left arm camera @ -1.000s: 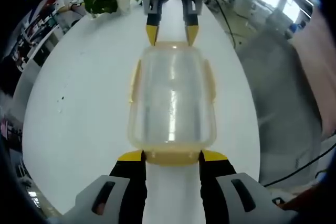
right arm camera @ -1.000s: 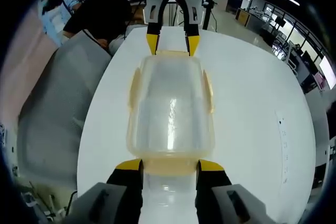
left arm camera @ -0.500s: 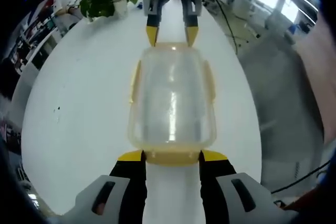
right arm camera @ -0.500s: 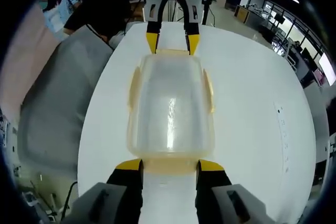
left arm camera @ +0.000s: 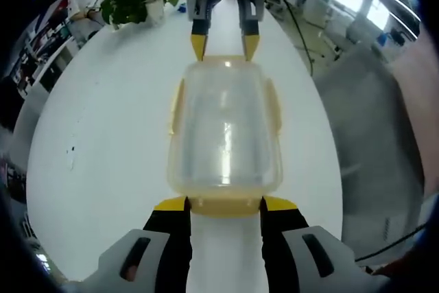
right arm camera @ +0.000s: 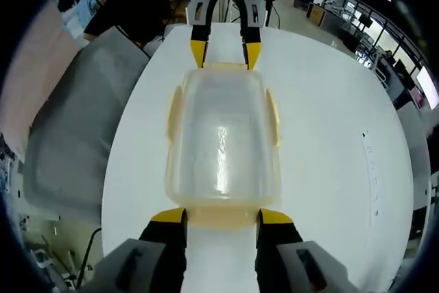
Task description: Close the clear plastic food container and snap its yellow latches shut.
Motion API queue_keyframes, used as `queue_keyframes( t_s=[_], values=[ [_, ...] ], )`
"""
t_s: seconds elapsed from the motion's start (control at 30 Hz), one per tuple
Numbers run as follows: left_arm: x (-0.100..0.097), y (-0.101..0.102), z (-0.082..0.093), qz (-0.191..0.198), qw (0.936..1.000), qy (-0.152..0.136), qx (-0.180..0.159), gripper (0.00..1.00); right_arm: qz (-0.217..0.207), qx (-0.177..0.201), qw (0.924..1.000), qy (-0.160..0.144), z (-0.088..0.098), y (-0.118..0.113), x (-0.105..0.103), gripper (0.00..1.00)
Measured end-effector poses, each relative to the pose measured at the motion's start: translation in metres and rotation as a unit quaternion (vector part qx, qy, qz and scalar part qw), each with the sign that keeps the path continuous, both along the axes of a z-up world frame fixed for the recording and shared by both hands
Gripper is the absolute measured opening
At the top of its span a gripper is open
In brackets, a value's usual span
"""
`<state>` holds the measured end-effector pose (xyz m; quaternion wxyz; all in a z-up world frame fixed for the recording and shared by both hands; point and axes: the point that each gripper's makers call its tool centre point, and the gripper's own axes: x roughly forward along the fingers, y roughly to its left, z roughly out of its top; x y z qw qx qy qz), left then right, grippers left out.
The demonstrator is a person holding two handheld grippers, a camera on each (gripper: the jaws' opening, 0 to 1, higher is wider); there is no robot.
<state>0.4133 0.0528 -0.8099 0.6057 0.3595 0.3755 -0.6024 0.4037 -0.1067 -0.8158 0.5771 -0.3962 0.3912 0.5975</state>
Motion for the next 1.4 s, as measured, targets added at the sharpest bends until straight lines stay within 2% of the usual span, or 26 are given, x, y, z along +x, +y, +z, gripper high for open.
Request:
queue_keyframes(
  t_s=[0.7, 1.4],
  values=[
    [0.004, -0.012, -0.002, 0.01, 0.9999, -0.002, -0.006, 0.37, 0.01, -0.016, 0.9998, -0.003, 0.003, -0.012, 0.007, 0.37],
    [0.007, -0.015, -0.011, 0.016, 0.9999, 0.006, -0.002, 0.37, 0.016, -0.027, 0.9995, 0.003, -0.008, -0.016, 0.011, 0.37]
  ],
)
